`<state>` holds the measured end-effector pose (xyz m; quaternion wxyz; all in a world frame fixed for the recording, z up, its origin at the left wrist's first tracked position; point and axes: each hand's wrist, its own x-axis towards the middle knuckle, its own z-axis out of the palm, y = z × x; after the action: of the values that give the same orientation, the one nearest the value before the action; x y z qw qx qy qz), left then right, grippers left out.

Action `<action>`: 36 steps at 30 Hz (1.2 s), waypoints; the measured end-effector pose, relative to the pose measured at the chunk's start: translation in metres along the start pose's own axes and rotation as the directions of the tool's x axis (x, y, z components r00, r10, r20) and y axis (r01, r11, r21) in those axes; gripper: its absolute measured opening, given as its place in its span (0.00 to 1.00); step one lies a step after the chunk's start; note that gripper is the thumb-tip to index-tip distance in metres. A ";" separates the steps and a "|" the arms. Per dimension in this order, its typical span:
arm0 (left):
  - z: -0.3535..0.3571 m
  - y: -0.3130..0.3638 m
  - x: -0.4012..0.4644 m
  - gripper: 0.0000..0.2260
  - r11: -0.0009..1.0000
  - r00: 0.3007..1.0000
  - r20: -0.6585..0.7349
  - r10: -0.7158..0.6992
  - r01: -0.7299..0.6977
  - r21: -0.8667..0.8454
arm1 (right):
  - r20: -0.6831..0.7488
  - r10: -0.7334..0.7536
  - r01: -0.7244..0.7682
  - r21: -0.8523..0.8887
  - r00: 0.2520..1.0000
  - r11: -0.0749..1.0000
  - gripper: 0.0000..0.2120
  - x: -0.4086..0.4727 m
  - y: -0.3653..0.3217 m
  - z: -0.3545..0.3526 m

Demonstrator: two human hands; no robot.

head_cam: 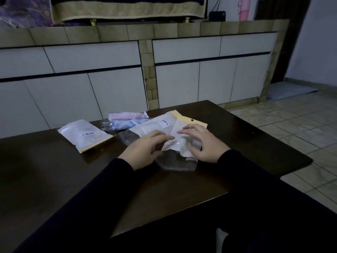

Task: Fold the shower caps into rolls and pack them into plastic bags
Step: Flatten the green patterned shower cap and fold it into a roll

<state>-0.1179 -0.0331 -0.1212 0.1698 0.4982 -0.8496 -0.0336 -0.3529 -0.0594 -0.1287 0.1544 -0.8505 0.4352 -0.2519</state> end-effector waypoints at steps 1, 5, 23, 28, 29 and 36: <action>0.004 0.002 0.000 0.23 0.998 0.998 -0.038 0.050 -0.048 0.035 | -0.041 -0.016 0.016 0.005 0.999 1.000 0.20 -0.003 0.000 0.001; 0.020 -0.001 0.001 0.18 0.945 0.928 -0.178 0.327 -0.321 0.062 | -0.065 -0.057 0.057 -0.014 0.996 0.998 0.12 -0.010 0.002 0.003; 0.021 -0.004 0.000 0.11 0.867 0.981 -0.029 -0.194 0.158 -0.472 | 0.153 -0.013 0.010 0.021 0.988 1.000 0.30 -0.033 0.010 -0.013; 0.026 0.015 0.007 0.08 0.804 0.969 -0.122 -0.216 0.106 -0.585 | -0.022 0.038 -0.035 0.139 0.999 0.990 0.10 -0.028 0.014 -0.008; 0.027 0.019 0.009 0.06 0.790 0.960 -0.147 -0.238 0.104 -0.604 | -0.028 0.077 -0.071 0.172 0.997 0.983 0.09 -0.027 0.015 -0.009; 0.034 0.026 0.023 0.10 0.800 0.928 -0.178 -0.326 0.170 -0.575 | -0.173 0.155 -0.108 0.256 0.973 0.961 0.08 -0.029 0.019 -0.010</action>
<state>-0.1605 -0.0434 -0.1411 0.4132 0.5357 -0.6994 -0.2306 -0.3857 -0.0470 -0.1378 0.2322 -0.7657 0.4693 -0.3736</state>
